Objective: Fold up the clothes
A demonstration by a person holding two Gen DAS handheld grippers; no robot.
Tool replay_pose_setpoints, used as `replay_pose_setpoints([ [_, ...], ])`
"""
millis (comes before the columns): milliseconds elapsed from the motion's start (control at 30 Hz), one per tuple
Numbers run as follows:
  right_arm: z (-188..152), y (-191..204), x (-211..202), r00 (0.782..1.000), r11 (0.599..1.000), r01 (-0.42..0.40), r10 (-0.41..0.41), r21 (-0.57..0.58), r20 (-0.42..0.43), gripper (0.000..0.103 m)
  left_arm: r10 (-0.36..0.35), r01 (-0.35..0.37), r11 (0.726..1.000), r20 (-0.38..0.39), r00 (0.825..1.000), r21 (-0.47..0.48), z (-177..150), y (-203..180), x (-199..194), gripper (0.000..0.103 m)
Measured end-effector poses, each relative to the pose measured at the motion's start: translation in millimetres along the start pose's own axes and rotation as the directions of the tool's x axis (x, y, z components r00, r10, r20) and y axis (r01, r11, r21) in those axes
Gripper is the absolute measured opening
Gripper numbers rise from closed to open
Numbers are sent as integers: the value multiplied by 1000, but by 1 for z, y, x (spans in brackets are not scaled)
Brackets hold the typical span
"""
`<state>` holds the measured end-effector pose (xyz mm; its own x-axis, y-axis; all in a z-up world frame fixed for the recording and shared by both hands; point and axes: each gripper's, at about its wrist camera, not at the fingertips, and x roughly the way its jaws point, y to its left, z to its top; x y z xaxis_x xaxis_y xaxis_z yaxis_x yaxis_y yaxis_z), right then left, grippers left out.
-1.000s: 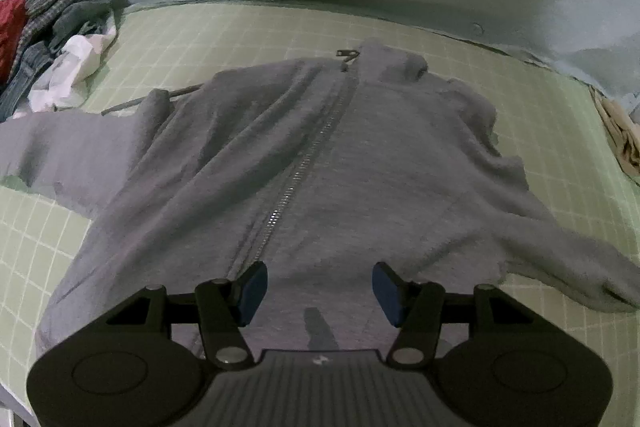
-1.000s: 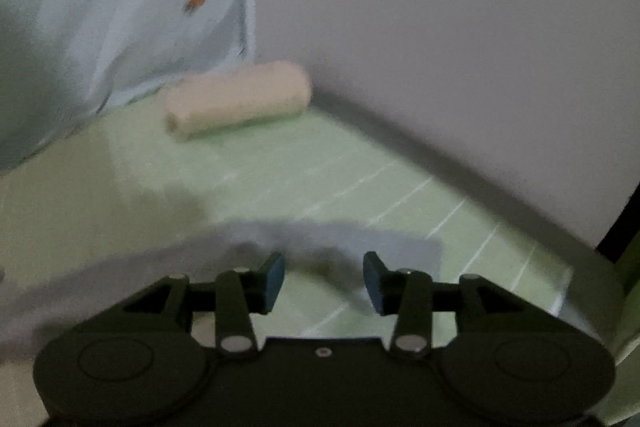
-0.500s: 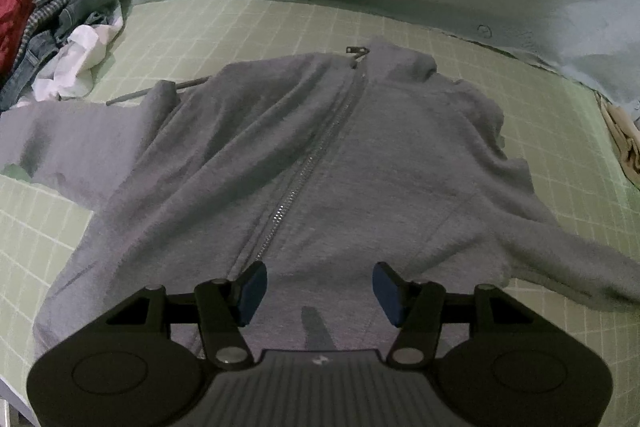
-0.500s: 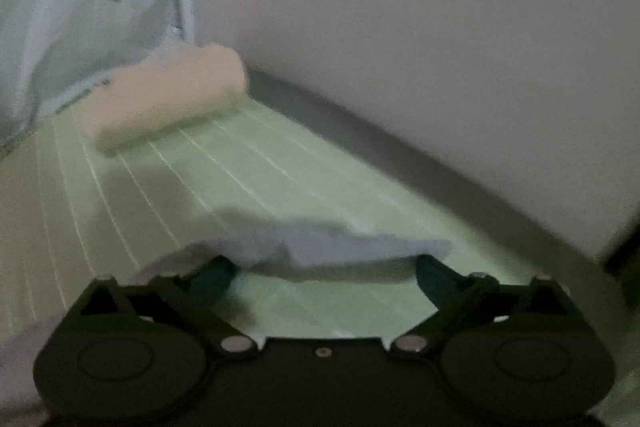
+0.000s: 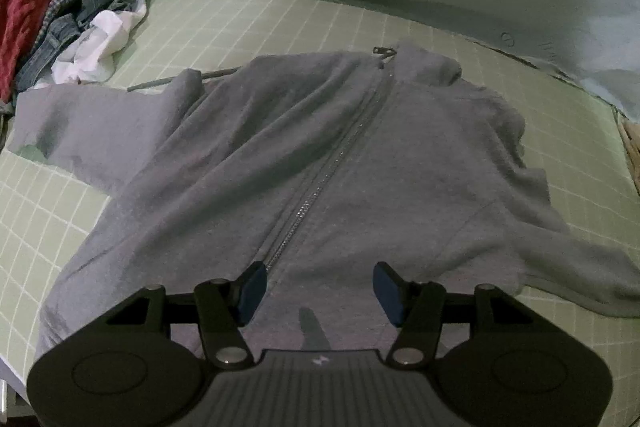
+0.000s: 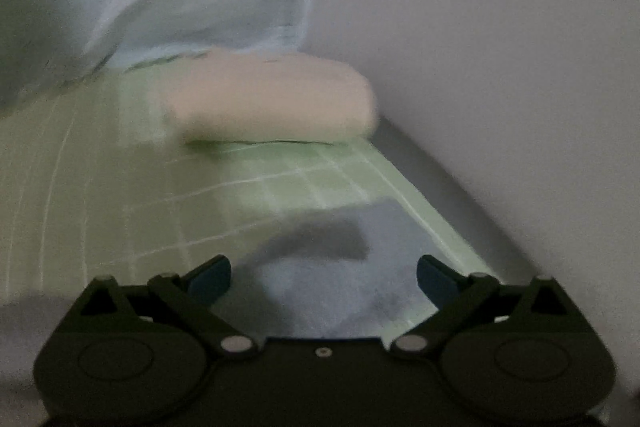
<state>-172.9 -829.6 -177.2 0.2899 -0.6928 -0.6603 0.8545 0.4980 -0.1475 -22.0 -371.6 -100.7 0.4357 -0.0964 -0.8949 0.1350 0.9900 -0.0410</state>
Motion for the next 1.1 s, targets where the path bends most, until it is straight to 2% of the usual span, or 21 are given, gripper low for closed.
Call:
replay_pose_setpoints([
  [67, -7, -22, 2, 999, 994, 27, -23, 109, -45, 99, 0, 0, 1000, -5, 1000, 3, 1, -1, 2, 60],
  [100, -6, -30, 8, 997, 988, 29, -19, 149, -70, 93, -4, 5, 1000, -6, 1000, 14, 1, -4, 2, 60],
  [133, -6, -34, 10, 996, 985, 24, -9, 169, -84, 88, -9, 9, 1000, -5, 1000, 29, 1, -7, 2, 60],
  [200, -9, -40, 12, 994, 980, 9, 12, 197, -104, 70, -19, 19, 998, 0, 1000, 58, 2, -12, 1, 60],
  [333, -11, -36, 13, 993, 980, -33, 54, 196, -106, 53, -22, 22, 997, 8, 1000, 77, 0, -14, -1, 60],
  [400, -10, -38, 9, 993, 980, -43, 64, 195, -103, 23, -22, 22, 997, 7, 1000, 69, 0, -12, -1, 60],
  [467, -13, -43, 3, 992, 976, -48, 71, 212, -100, 16, -19, 19, 998, 8, 1000, 52, 0, -9, -2, 60],
  [600, -21, -57, -24, 995, 975, 54, -33, 215, -98, 12, -10, 10, 1000, 19, 1000, 21, -1, -3, -5, 60],
  [733, -45, -74, -56, 984, 965, 141, -112, 219, -138, 12, -16, 16, 1000, 13, 1000, -2, -2, 3, -4, 60],
  [900, -71, -86, -71, 973, 956, 174, -129, 237, -194, 13, -35, 35, 999, 17, 999, 6, -3, 5, -7, 60],
  [1033, -73, -84, -74, 970, 958, 179, -133, 223, -203, 13, -49, 48, 999, 45, 998, 21, -9, 10, -19, 60],
  [1100, -76, -83, -76, 969, 959, 175, -128, 222, -211, 20, -51, 50, 999, 54, 997, 17, -15, 16, -25, 60],
])
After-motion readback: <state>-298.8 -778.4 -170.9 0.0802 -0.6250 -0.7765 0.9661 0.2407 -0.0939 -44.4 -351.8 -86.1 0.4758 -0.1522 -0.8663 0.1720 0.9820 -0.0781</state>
